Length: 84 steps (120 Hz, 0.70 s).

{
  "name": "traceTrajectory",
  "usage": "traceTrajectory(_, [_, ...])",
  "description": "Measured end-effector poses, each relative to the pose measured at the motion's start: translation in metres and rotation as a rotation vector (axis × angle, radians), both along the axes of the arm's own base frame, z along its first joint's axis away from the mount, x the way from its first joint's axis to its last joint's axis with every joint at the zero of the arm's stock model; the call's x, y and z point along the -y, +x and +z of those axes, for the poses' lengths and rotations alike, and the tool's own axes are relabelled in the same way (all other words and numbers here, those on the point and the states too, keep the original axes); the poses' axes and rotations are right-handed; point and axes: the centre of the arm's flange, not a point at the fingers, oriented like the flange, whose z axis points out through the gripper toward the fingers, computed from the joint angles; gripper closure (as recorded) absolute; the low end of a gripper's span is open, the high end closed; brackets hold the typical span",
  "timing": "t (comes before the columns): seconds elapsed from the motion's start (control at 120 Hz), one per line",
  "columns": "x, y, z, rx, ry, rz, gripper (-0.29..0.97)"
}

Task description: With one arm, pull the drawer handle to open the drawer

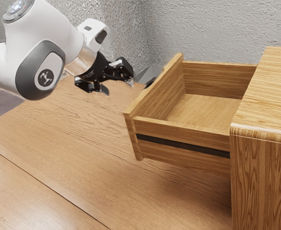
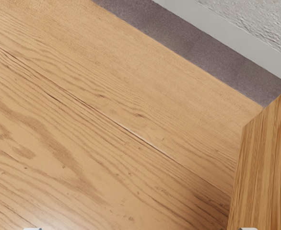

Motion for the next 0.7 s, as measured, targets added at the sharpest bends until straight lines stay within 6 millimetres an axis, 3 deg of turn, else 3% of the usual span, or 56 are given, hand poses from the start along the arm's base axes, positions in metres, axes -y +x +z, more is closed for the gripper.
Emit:
traceTrajectory(0.1, [0.008, -0.013, 0.028, 0.035, 0.073, -0.016, 0.16])
traceTrajectory(0.158, [0.019, -0.023, 0.072, 0.071, 0.084, -0.01, 0.13])
traceTrajectory(0.217, [0.024, -0.039, 0.117, 0.064, -0.01, 0.052, 0.1])
traceTrajectory(0.258, [0.029, -0.06, 0.148, 0.041, -0.078, 0.107, 0.08])
traceTrajectory(0.292, [0.022, -0.076, 0.16, 0.004, -0.12, 0.169, 0.07])
traceTrajectory(0.358, [0.014, -0.092, 0.152, -0.112, -0.17, 0.282, 0.05])
traceTrajectory(0.45, [0.004, -0.102, 0.102, -0.308, -0.198, 0.437, 0.03])
traceTrajectory(0.508, [0.0, -0.109, 0.084, -0.385, -0.213, 0.522, 0.03])
traceTrajectory(0.7, [-0.015, -0.119, 0.064, -0.484, -0.264, 0.733, 0.01])
